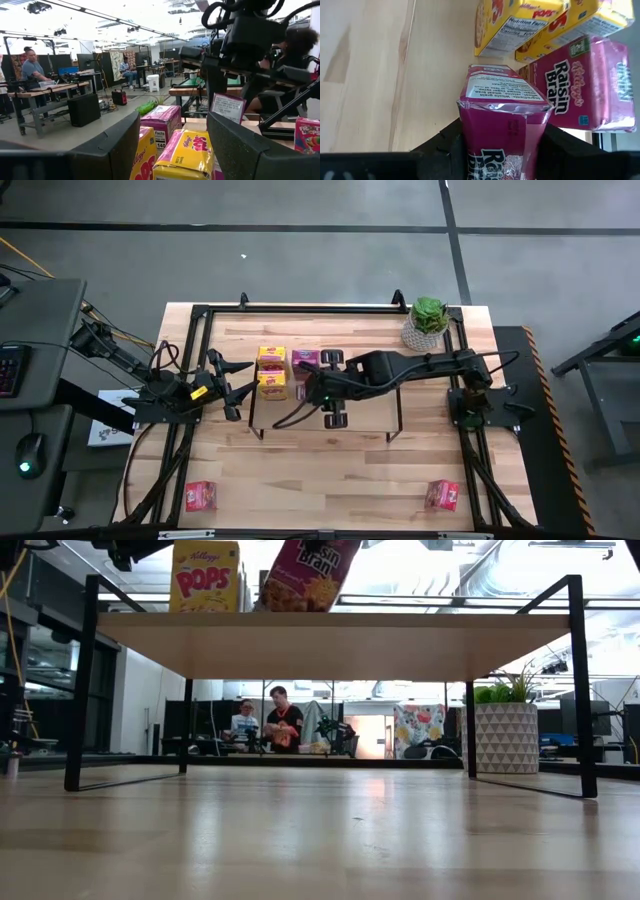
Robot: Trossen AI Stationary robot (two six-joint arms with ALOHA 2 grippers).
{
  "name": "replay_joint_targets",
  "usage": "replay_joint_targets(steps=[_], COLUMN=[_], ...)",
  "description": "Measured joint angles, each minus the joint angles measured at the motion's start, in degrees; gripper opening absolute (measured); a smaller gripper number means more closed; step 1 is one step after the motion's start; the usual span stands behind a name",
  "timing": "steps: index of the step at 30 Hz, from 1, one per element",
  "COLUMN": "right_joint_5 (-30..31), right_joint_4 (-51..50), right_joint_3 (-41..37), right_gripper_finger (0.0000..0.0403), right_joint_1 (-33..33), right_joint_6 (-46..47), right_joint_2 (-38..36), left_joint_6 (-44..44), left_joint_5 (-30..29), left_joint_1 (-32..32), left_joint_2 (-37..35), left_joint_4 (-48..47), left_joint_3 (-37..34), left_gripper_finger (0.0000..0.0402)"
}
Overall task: Stack cereal on shelf
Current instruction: Put the purple cereal box on the shelf
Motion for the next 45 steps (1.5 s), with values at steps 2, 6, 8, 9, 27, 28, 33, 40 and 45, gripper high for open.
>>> replay_joint_targets(steps=[2, 6, 8, 9, 27, 28, 33, 40, 45], right_joint_5=[0.0, 0.0, 0.0, 0.0, -1.7, -1.7, -1.7, -1.8, -2.0], right_joint_4=[0.2, 0.4, 1.0, 1.0, 1.1, 1.1, 1.1, 1.1, 1.1], right_joint_3=[0.0, 0.0, 0.0, 0.0, 0.0, 0.0, 0.0, 0.0, 0.0], right_gripper_finger=[0.0158, 0.0158, 0.0158, 0.0158, 0.0158, 0.0158, 0.0158, 0.0158, 0.0158], right_joint_1=[0.0, 0.0, 0.0, 0.0, -0.7, -0.8, -1.1, -1.1, -1.1], right_joint_6=[0.2, 0.2, 0.2, 0.1, 0.6, 0.6, 0.5, 0.4, 0.0], right_joint_2=[0.1, 0.1, 0.1, 0.1, 0.1, 0.1, 0.1, 0.1, 0.1], left_joint_6=[0.0, 0.0, 0.0, -0.1, -0.1, -0.1, -0.1, -0.1, -0.1], left_joint_5=[0.0, 0.0, 0.0, 0.0, 0.0, 0.0, 0.0, 0.0, 0.0], left_joint_1=[0.0, 0.0, 0.0, 0.0, 0.0, 0.0, 0.0, 0.0, 0.0], left_joint_2=[0.0, 0.0, 0.0, 0.0, 0.0, 0.0, 0.0, 0.0, 0.0], left_joint_4=[0.0, 0.0, 0.0, 0.0, 0.0, 0.0, 0.0, 0.0, 0.0], left_joint_3=[0.0, 0.0, 0.0, 0.0, 0.0, 0.0, 0.0, 0.0, 0.0], left_gripper_finger=[0.022, 0.022, 0.022, 0.022, 0.022, 0.022, 0.022, 0.022, 0.022])
